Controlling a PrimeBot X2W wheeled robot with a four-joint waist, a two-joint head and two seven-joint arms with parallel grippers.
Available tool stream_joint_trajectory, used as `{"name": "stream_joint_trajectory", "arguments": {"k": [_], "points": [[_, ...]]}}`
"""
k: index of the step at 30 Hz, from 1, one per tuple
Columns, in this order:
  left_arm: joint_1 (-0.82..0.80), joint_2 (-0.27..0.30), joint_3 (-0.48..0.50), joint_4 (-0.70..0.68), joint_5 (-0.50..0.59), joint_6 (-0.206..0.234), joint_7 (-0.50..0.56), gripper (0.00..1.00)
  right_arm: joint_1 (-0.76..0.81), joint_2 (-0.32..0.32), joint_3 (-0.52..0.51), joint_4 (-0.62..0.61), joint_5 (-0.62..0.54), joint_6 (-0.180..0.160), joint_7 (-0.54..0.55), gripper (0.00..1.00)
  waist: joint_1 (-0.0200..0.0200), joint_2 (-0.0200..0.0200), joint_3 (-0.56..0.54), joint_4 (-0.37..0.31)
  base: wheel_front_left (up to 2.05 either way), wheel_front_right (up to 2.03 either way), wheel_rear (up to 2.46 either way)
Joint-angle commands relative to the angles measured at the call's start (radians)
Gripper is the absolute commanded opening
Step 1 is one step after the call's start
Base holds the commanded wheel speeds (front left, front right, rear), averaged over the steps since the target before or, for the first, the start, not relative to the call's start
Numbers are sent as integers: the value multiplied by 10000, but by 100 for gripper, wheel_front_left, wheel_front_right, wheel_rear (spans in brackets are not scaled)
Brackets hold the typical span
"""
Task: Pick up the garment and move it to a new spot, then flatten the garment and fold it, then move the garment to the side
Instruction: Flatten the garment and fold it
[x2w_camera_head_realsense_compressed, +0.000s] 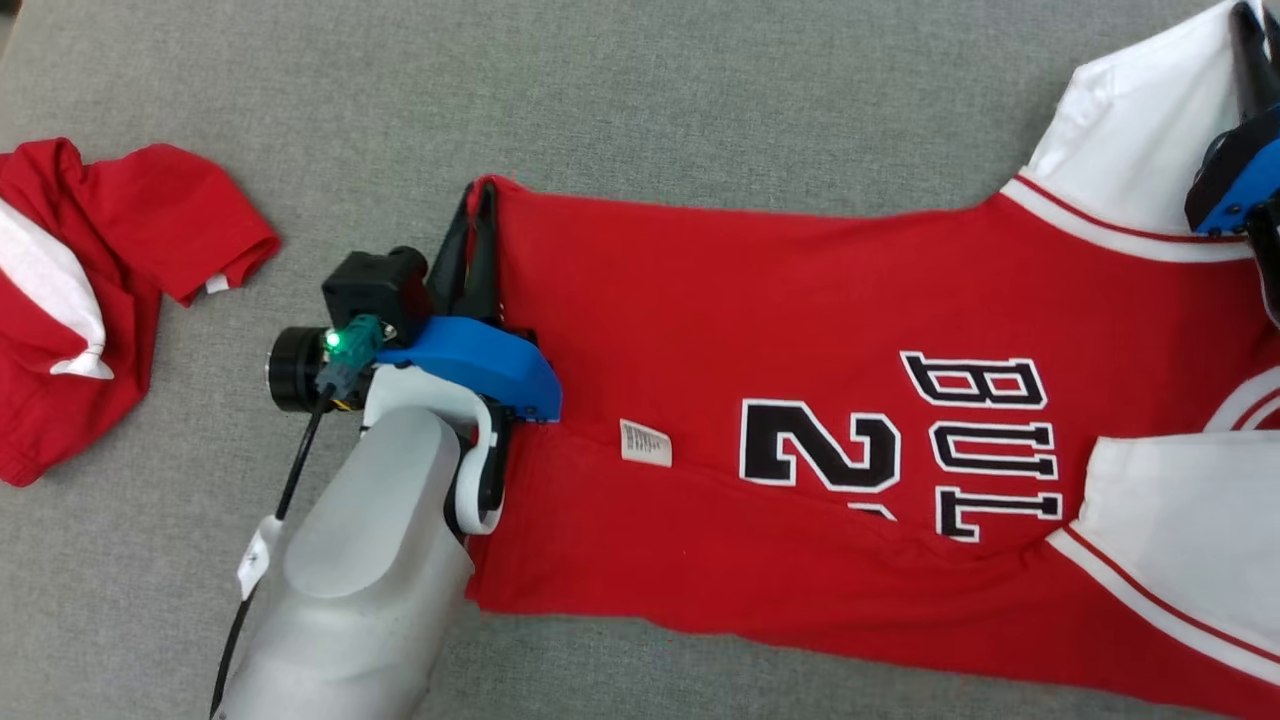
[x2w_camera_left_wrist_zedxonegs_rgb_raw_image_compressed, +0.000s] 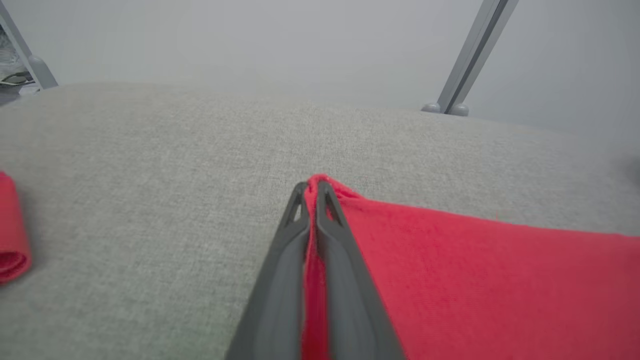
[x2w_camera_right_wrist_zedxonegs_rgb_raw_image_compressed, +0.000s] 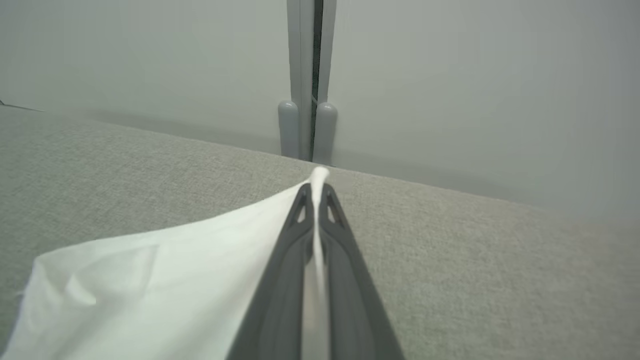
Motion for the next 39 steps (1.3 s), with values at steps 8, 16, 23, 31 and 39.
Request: {"name": "stream_joint_trajectory", "arguments": {"k": [8,16,23,31,39], "points": [[502,71,1915,-1042,1183,-83,-1,0,683,259,-1616,-1856,22,-3,-274,0,-1,-2,-529,-782,0,0,0],[1394,99,2946,-897,2124,-527,0,0,3533,885,-2472,-4414,457,-3,-280,0,-1,-2,-1335,-1598,0,0,0],[2726,67,3491,-715,2547,-751,0,0,6167,1494,-2803,-5392,890,-3,-281,0,-1,-2,-1879,-2048,0,0,0],[3958,20,3619,-312,2211,-700,0,100,7138,2036,-2583,-4546,1261,-1,-284,100,-1,-2,-2205,-2114,0,0,0],[4619,23,3185,-842,1804,-322,-1,100,6793,2167,-3194,-4186,827,-1,-282,100,-1,-2,-2481,-1666,0,0,0]]}}
